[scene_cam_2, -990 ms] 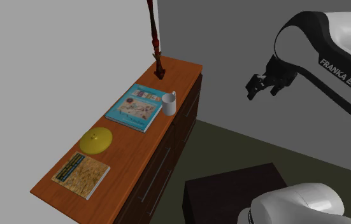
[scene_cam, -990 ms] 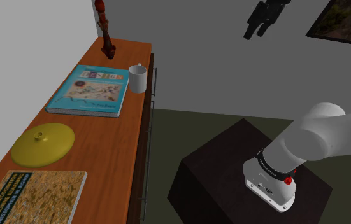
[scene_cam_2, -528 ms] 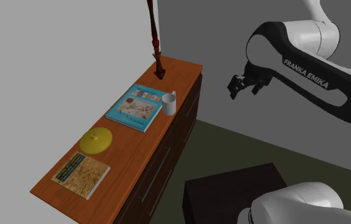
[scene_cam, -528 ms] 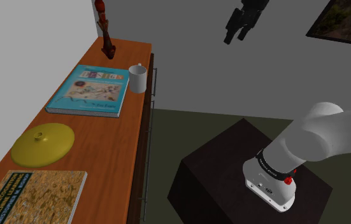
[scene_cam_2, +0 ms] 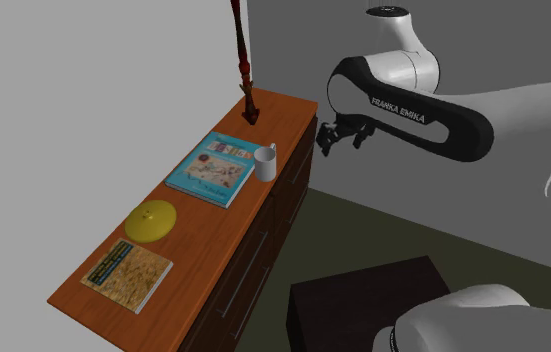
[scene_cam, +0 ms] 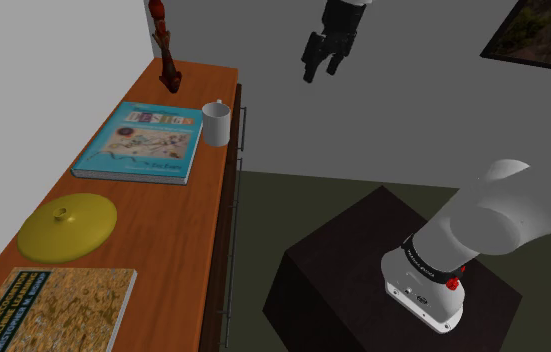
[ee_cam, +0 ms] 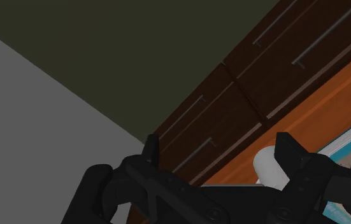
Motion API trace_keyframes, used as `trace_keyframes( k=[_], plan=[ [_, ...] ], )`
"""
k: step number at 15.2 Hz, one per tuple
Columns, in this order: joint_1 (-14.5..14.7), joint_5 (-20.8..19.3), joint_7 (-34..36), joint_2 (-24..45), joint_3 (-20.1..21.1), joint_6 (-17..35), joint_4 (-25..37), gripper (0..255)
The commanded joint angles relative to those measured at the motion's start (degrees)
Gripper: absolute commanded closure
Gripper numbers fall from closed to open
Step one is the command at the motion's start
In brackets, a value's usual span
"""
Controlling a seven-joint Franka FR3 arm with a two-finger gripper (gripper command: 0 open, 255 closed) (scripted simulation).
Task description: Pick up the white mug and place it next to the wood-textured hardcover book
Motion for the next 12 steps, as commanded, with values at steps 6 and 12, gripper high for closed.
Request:
trace_keyframes(
  k=[6, 12],
  plan=[
    [1.8, -0.9, 4.3, 12.8, 4.5, 5.5, 6.7, 0],
    [3.6, -3.6, 8.3, 24.8, 7.6, 8.5, 14.8, 0]
  ],
)
